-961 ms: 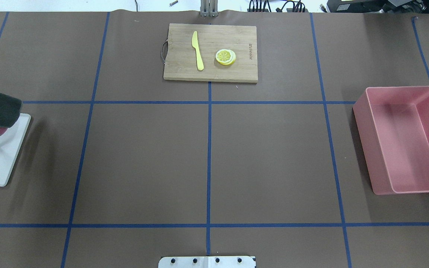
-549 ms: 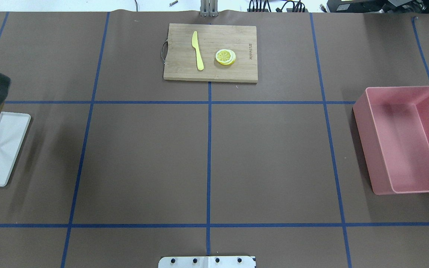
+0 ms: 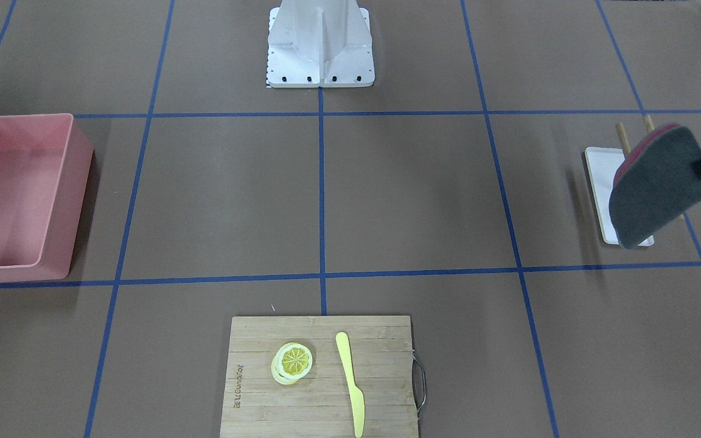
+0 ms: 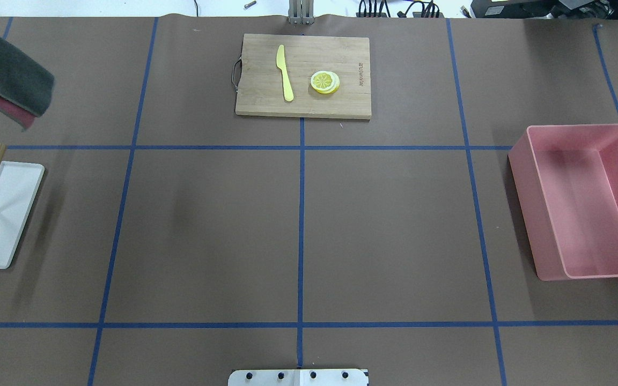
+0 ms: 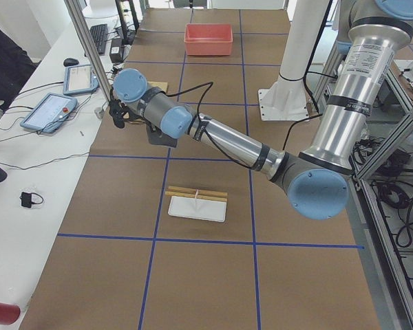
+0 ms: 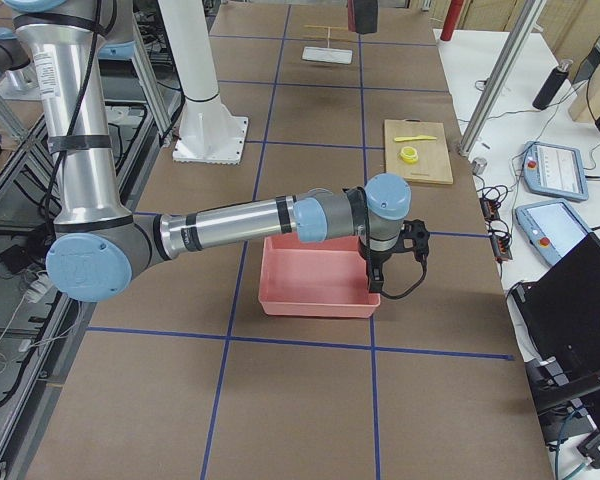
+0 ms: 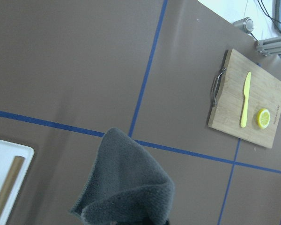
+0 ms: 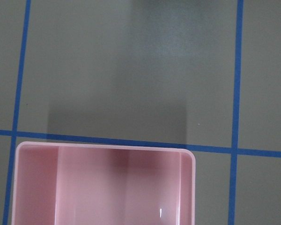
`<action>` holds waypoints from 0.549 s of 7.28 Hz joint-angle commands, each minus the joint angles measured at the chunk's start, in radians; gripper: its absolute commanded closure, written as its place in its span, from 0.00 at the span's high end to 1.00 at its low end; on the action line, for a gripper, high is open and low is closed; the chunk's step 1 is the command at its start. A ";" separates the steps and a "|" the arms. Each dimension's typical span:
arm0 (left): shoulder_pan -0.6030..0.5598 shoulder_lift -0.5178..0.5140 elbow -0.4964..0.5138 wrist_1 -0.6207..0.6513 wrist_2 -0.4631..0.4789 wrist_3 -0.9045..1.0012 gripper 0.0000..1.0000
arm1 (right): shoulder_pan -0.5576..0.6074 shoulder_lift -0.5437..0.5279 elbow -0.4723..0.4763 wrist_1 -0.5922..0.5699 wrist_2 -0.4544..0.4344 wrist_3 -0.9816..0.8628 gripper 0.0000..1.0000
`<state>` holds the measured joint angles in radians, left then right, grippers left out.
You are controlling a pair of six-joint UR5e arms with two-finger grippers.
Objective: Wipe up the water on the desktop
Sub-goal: 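Grasp the gray cloth by the white tray with the left gripper and lift, then carry the cloth toward the cutting board while the right arm reaches toward it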
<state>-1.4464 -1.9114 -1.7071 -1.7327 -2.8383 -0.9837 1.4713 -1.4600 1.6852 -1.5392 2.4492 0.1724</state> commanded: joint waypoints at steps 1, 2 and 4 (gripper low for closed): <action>0.125 -0.075 -0.014 -0.039 0.095 -0.181 0.00 | -0.087 0.006 0.031 0.118 -0.021 0.012 1.00; 0.188 -0.104 -0.006 -0.091 0.152 -0.278 0.00 | -0.139 0.033 0.054 0.169 -0.028 0.038 1.00; 0.307 -0.180 -0.005 -0.143 0.265 -0.454 0.00 | -0.274 0.174 0.097 0.171 -0.038 0.158 1.00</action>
<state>-1.2184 -2.0418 -1.7135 -1.8450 -2.6479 -1.3276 1.2797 -1.3728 1.7620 -1.3781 2.4198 0.2528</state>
